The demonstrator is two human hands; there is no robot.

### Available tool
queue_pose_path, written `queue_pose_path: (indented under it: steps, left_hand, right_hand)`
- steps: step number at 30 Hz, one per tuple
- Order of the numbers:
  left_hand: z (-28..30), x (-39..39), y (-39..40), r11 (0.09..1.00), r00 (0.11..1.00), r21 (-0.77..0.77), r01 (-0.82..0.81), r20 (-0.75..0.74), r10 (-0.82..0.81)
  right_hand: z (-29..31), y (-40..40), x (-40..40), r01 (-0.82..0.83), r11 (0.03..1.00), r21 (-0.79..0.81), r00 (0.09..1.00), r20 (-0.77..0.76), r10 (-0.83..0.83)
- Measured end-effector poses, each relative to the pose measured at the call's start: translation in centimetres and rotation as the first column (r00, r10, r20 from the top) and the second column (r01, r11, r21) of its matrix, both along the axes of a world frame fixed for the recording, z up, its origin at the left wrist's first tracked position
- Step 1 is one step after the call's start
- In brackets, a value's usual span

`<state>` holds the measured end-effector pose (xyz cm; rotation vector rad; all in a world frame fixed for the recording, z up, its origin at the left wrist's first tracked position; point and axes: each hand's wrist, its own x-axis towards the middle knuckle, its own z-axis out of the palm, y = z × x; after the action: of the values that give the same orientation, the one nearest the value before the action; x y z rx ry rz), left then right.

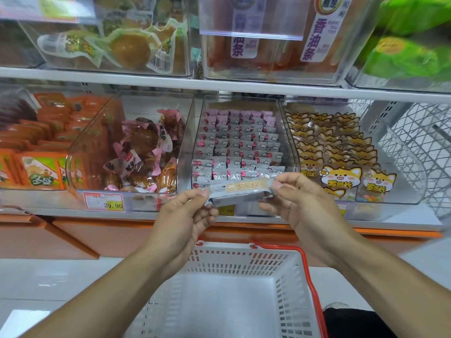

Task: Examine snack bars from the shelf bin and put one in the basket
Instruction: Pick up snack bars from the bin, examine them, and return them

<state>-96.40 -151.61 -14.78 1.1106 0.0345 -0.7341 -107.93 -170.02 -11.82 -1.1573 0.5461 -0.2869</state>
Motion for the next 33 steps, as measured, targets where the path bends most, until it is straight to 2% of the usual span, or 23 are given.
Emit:
queue_pose_path:
  steps: [2,3,5,7,9,12,15,17,18,19,20,21,22,23,26,28,30,31,33]
  left_hand:
    - [-0.2,0.1,0.0,1.0,0.999,0.027,0.003,-0.033,-0.002]
    - [-0.2,0.1,0.0,0.999,0.999,0.043,0.011,-0.047,-0.009]
    - [-0.3,0.0,0.0,0.997,0.997,0.066,0.045,-0.066,-0.041]
    - [-0.4,-0.2,-0.1,0.995,0.996,0.079,0.067,-0.066,-0.062]
    - [-0.5,-0.3,-0.2,0.993,0.996,0.09,0.081,-0.047,-0.077]
    - [-0.3,-0.4,-0.3,0.991,0.994,0.078,0.111,-0.013,-0.111]
    - [-0.2,-0.7,-0.4,0.971,0.971,0.188,0.15,0.158,-0.181]
    - [-0.6,-1.2,-0.4,0.93,0.883,0.346,0.125,0.389,-0.264]
    - [-0.9,-1.5,-0.4,0.899,0.796,0.428,0.09,0.512,-0.324]
    - [-1.1,-1.8,-0.3,0.855,0.664,0.518,0.035,0.627,-0.407]
    - [-1.2,-2.0,-0.1,0.805,0.492,0.591,-0.05,0.716,-0.495]
    - [-1.2,-2.2,0.0,0.777,0.319,0.617,-0.123,0.766,-0.558]
    - [-1.3,-2.3,0.0,0.773,0.2,0.615,-0.156,0.786,-0.585]
    - [-1.3,-2.3,-0.1,0.778,0.155,0.608,-0.155,0.793,-0.589]
    - [-1.3,-2.1,-0.3,0.783,0.098,0.596,-0.179,0.802,-0.589]
    - [-1.5,-1.9,-0.5,0.757,0.024,0.617,-0.215,0.778,-0.628]
    - [-1.7,-1.8,-0.6,0.719,-0.013,0.652,-0.241,0.738,-0.674]
    - [-1.8,-1.7,-0.7,0.705,-0.031,0.662,-0.253,0.723,-0.69]
    - [-2.1,-1.7,-0.8,0.681,-0.048,0.679,-0.274,0.697,-0.715]
  right_hand:
    - [0.1,-0.2,-0.2,-0.11,0.992,-0.057,0.991,0.063,0.114]
    - [0.2,-0.3,-0.3,-0.165,0.977,-0.137,0.982,0.065,0.175]
    - [0.3,-0.4,-0.5,-0.256,0.907,-0.333,0.959,0.033,0.283]
    - [0.5,0.0,-0.7,-0.282,0.829,-0.483,0.947,-0.003,0.321]
    - [0.6,0.3,-0.8,-0.232,0.768,-0.597,0.964,-0.033,0.266]
    - [1.3,-0.1,-0.7,-0.099,0.709,-0.698,0.987,0.023,0.161]
    - [2.0,-1.4,-0.6,0.131,0.64,-0.757,0.987,0.157,-0.016]
    - [2.5,-2.7,-0.6,0.257,0.521,-0.814,0.966,0.229,-0.118]
    - [2.7,-3.3,-0.6,0.281,0.456,-0.844,0.96,0.24,-0.147]
    - [2.7,-3.7,-0.5,0.285,0.399,-0.871,0.957,0.237,-0.166]
    - [2.5,-4.1,-0.4,0.272,0.345,-0.898,0.959,0.224,-0.172]
    - [2.3,-4.5,-0.3,0.239,0.283,-0.929,0.966,0.199,-0.163]
    - [2.0,-4.8,-0.1,0.186,0.209,-0.96,0.976,0.157,-0.149]
    - [1.7,-5.0,0.1,0.124,0.13,-0.984,0.985,0.106,-0.134]
    - [0.9,-5.0,0.6,-0.064,-0.096,-0.993,0.994,-0.055,-0.093]
    - [0.6,-4.8,1.3,-0.193,-0.238,-0.952,0.978,-0.165,-0.131]
    - [0.5,-4.7,1.9,-0.287,-0.358,-0.888,0.956,-0.24,-0.171]
    - [0.5,-4.7,2.1,-0.295,-0.417,-0.86,0.955,-0.25,-0.16]
    - [0.3,-4.8,2.4,-0.193,-0.51,-0.838,0.981,-0.171,-0.091]
